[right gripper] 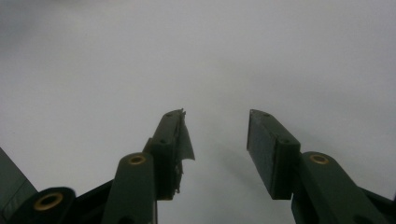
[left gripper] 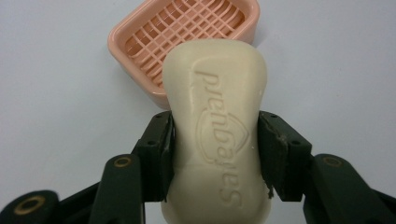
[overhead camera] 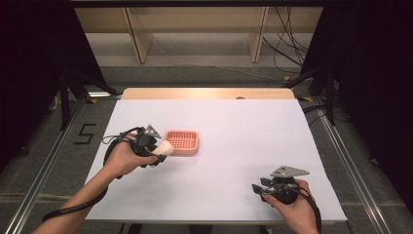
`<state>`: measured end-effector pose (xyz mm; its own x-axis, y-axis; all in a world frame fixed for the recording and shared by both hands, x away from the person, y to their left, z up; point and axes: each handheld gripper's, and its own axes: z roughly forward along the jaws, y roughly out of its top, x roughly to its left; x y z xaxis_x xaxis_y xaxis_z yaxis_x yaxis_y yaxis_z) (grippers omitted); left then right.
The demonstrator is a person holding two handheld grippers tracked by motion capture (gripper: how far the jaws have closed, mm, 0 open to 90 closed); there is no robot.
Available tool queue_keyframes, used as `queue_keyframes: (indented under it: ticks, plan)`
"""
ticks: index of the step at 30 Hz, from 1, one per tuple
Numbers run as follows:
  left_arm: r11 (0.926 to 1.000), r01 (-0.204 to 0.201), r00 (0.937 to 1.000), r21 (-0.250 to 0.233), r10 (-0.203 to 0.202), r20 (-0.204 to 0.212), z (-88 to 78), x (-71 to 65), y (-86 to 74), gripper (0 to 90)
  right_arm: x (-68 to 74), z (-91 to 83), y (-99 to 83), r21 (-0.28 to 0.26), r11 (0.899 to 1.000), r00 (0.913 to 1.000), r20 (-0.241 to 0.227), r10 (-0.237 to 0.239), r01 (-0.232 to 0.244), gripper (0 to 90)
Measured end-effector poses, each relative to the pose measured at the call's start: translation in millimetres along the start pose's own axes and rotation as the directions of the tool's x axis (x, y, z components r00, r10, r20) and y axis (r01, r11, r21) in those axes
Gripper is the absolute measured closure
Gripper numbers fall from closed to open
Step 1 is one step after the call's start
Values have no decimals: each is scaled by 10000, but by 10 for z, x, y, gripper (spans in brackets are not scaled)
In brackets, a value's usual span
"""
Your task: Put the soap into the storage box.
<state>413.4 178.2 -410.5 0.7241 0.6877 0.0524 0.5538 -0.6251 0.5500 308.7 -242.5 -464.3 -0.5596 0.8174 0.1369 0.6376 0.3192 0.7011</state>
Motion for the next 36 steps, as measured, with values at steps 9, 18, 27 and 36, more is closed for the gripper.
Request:
queue_keyframes:
  ticks: [9,18,27,36]
  plan:
    - [9999,-77,10000,75,77,52,24,5,44,488,21,-4,-6,92,9994,9994,-86,327,-326,567]
    - [9999,-168,9999,-6,168,37,45,2,76,488,24,-2,-6,115,9993,9992,-167,352,-350,565]
    - [9999,-165,9999,20,165,33,70,8,116,488,24,-4,-9,128,9994,9994,-100,324,-323,566]
    - [9993,-367,9993,-9,367,22,105,20,151,488,24,-2,-8,114,9994,9993,-173,332,-330,566]
